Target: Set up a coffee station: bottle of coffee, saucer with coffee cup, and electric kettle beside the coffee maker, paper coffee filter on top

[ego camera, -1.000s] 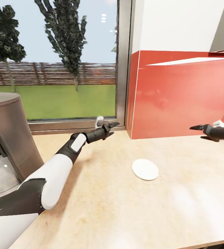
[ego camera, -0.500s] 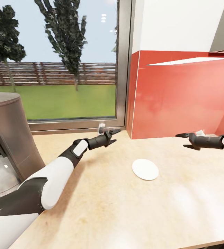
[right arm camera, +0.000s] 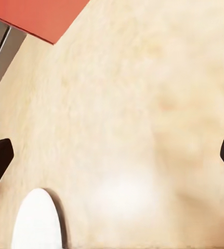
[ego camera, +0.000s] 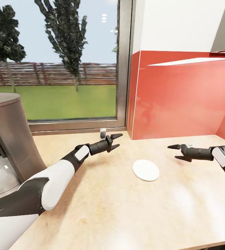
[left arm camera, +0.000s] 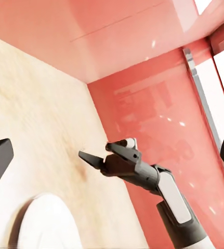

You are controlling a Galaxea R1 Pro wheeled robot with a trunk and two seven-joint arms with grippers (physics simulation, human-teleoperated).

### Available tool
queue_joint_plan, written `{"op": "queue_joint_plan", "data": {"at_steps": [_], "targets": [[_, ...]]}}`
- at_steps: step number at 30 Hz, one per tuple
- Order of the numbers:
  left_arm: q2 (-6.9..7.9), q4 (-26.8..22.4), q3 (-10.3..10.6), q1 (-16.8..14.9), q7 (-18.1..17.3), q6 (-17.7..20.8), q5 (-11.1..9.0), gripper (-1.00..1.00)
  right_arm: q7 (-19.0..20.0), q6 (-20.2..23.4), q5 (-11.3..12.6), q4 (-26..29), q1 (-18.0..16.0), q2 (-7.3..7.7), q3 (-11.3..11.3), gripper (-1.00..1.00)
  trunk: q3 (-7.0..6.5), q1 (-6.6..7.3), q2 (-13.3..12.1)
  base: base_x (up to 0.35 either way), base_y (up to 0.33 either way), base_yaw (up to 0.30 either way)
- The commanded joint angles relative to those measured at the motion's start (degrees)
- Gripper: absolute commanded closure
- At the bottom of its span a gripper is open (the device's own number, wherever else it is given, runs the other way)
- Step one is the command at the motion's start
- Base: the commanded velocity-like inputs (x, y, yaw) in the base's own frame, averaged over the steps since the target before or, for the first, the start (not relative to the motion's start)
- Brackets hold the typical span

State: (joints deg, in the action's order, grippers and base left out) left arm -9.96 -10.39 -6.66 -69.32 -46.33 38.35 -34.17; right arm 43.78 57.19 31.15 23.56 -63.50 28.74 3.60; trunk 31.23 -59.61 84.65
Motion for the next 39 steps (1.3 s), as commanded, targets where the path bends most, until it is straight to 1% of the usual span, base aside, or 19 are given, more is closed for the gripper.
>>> {"op": "queue_joint_plan", "data": {"at_steps": [1,2,3,5,9,13,16,21,33,39], "targets": [[-0.03,0.03,-0.48,-0.04,-0.13,0.64,0.25,-1.00,0.75,0.02,0.05,-0.01,-0.02,0.08,0.90,-1.00,0.06,0.00,0.04,0.000,0.000,0.000],[-0.03,0.40,-0.51,-0.04,-0.23,2.35,0.25,-1.00,2.85,0.02,0.05,-0.01,0.05,0.13,2.33,-1.00,0.06,0.00,0.04,0.000,0.000,0.000],[-0.03,0.66,-0.52,-0.04,-0.25,3.07,0.25,-1.00,3.68,0.02,0.05,-0.02,0.07,0.14,2.76,-1.00,0.06,0.00,0.04,0.000,0.000,0.000],[-0.03,1.46,-0.49,-0.03,-0.30,4.98,0.25,-1.00,6.19,-0.01,0.00,-0.56,0.10,0.16,4.44,-1.00,0.06,0.00,0.04,0.000,0.000,0.000],[-0.03,2.02,-0.46,-0.03,-0.33,6.15,0.25,-1.00,7.80,-0.05,-0.03,-1.62,0.12,0.10,6.91,-1.00,0.06,0.00,0.04,0.000,0.000,0.000],[-0.03,2.11,-0.46,-0.05,-0.33,6.34,0.25,-1.00,8.15,-0.05,-0.01,-1.85,0.13,0.14,7.32,-1.00,0.06,0.00,0.04,0.000,0.000,0.000],[-0.03,2.18,-0.46,-0.03,-0.34,6.38,0.25,-1.00,10.28,-0.02,-0.01,-1.98,0.13,0.10,7.47,-1.00,0.06,0.00,0.04,0.000,0.000,0.000],[-0.03,2.98,-0.46,-0.03,-0.34,6.39,0.25,-1.00,11.44,-0.02,-0.03,-2.02,0.13,0.09,7.51,-1.00,0.06,0.00,0.04,0.000,0.000,0.000],[-0.03,3.51,-0.46,-0.03,-0.34,6.39,0.25,-1.00,11.93,0.01,-0.01,-2.11,0.13,0.02,7.81,-1.00,0.06,0.00,0.04,-0.001,0.000,0.000],[-0.03,3.60,-0.46,-0.03,-0.34,6.39,0.25,-1.00,12.01,0.02,0.00,-2.12,0.13,-0.01,7.88,-1.00,0.06,0.00,0.04,-0.071,0.000,0.000]]}}
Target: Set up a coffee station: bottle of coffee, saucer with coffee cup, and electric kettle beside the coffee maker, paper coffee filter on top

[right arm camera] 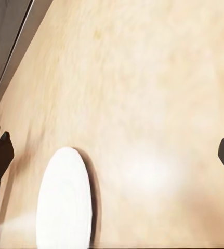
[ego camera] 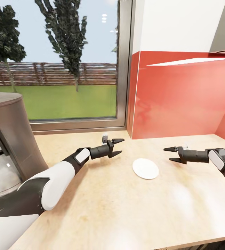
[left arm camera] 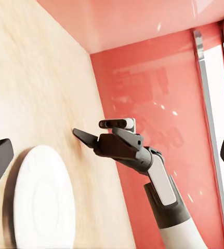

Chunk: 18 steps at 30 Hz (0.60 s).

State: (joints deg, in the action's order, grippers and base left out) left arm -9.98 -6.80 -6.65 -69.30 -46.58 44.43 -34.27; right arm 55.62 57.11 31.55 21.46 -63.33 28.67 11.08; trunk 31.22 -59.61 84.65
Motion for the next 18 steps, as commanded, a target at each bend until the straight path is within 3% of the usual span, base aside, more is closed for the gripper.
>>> {"op": "queue_joint_plan", "data": {"at_steps": [1,10,18], "targets": [[-0.02,0.02,-0.46,-0.04,-0.09,0.31,0.35,-1.00,0.18,0.11,-0.37,-0.02,-0.04,0.03,0.52,-1.00,0.07,0.01,0.04,-0.037,0.000,0.000],[-0.02,0.11,-0.46,-0.04,-0.09,0.31,0.35,-1.00,2.61,0.11,-0.35,-0.02,-0.04,-0.10,3.84,-1.00,0.07,0.01,0.04,-0.009,0.000,0.000],[-0.02,0.15,-0.42,-0.04,-0.09,0.31,0.35,-1.00,3.38,0.11,-0.35,-0.02,-0.04,-1.78,5.64,-1.00,0.07,0.01,0.04,-0.149,0.000,0.000]]}}
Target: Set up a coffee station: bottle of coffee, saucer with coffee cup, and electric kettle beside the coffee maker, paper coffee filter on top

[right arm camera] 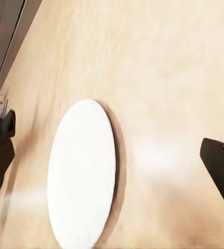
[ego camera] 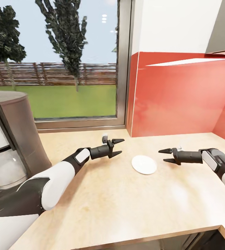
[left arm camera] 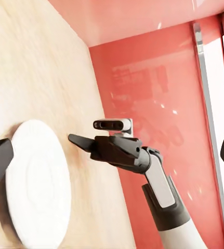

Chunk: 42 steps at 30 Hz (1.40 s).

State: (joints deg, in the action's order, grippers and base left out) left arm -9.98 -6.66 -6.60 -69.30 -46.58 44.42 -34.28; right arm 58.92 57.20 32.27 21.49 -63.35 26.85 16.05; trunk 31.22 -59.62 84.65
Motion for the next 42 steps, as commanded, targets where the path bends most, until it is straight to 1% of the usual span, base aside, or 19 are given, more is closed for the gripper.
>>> {"op": "queue_joint_plan", "data": {"at_steps": [1,9,13,25,34,42], "targets": [[-0.02,0.00,-0.48,-0.05,-0.09,0.31,0.35,-1.00,0.10,0.02,-1.07,-0.04,-0.02,-0.07,0.70,-1.00,0.07,0.01,0.03,-0.110,0.000,0.000],[-0.02,0.05,-0.51,-0.05,-0.09,0.31,0.35,-1.00,0.14,0.02,-1.07,-1.69,-0.02,-1.11,0.84,-1.00,0.07,0.01,0.03,-0.041,0.000,0.000],[-0.02,0.02,-0.47,-0.05,-0.09,0.31,0.35,-1.00,0.15,0.02,-1.09,-1.91,-0.02,-2.02,0.83,-1.00,0.07,0.01,0.03,-0.155,0.000,0.000],[-0.02,0.02,-0.51,-0.05,-0.09,0.31,0.35,-1.00,0.15,0.02,-1.14,-1.96,-0.02,-2.61,0.88,-1.00,0.07,0.01,0.03,-0.012,0.000,0.000],[-0.02,0.01,-0.43,-0.05,-0.09,0.31,0.35,-1.00,0.15,0.02,-1.16,-1.77,-0.02,-3.83,0.91,-1.00,0.07,0.01,0.03,0.000,0.000,0.000],[-0.02,-0.02,-0.43,-0.05,-0.09,0.31,0.35,-1.00,0.23,0.02,-1.16,-1.56,-0.02,-3.99,0.99,-1.00,0.07,0.01,0.03,0.000,0.000,0.000]]}}
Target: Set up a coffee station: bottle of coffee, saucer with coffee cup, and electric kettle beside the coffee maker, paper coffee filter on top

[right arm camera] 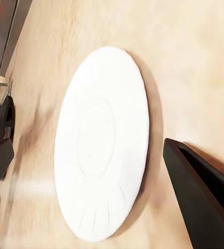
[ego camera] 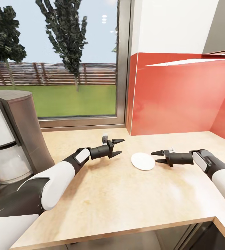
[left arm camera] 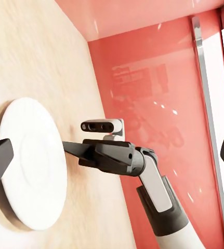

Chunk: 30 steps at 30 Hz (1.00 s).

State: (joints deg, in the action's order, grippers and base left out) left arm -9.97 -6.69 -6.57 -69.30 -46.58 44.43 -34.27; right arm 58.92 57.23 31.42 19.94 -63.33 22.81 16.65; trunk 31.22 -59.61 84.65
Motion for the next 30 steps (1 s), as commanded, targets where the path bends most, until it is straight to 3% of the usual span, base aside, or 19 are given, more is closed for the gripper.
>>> {"op": "queue_joint_plan", "data": {"at_steps": [1,17,20,23,30], "targets": [[-0.02,0.01,-0.47,-0.05,-0.09,0.31,0.34,-1.00,0.22,-0.01,-0.31,0.00,-0.04,0.04,0.39,-1.00,0.07,0.00,0.03,0.000,0.000,0.000],[-0.02,-0.10,-0.18,-0.05,-0.20,0.38,0.40,-1.00,0.23,-0.01,-0.30,0.03,-0.04,-1.30,0.41,-1.00,0.07,0.00,0.03,0.000,0.000,0.000],[-0.02,-0.27,-0.07,-0.05,-2.56,0.39,0.41,-1.00,0.21,-0.01,-0.30,0.02,-0.04,-1.48,0.40,-1.00,0.07,0.00,0.03,0.000,0.000,0.000],[-0.02,-0.37,1.31,-0.05,-4.77,0.39,0.42,-1.00,0.22,-0.01,-0.31,0.03,-0.04,-1.52,0.40,-1.00,0.07,0.00,0.03,0.000,0.000,0.000],[-0.02,-0.46,3.85,-0.05,-5.90,0.40,0.42,-1.00,0.20,-0.01,-0.31,0.03,-0.04,-1.54,0.40,-1.00,0.07,0.00,0.03,0.000,0.000,0.000]]}}
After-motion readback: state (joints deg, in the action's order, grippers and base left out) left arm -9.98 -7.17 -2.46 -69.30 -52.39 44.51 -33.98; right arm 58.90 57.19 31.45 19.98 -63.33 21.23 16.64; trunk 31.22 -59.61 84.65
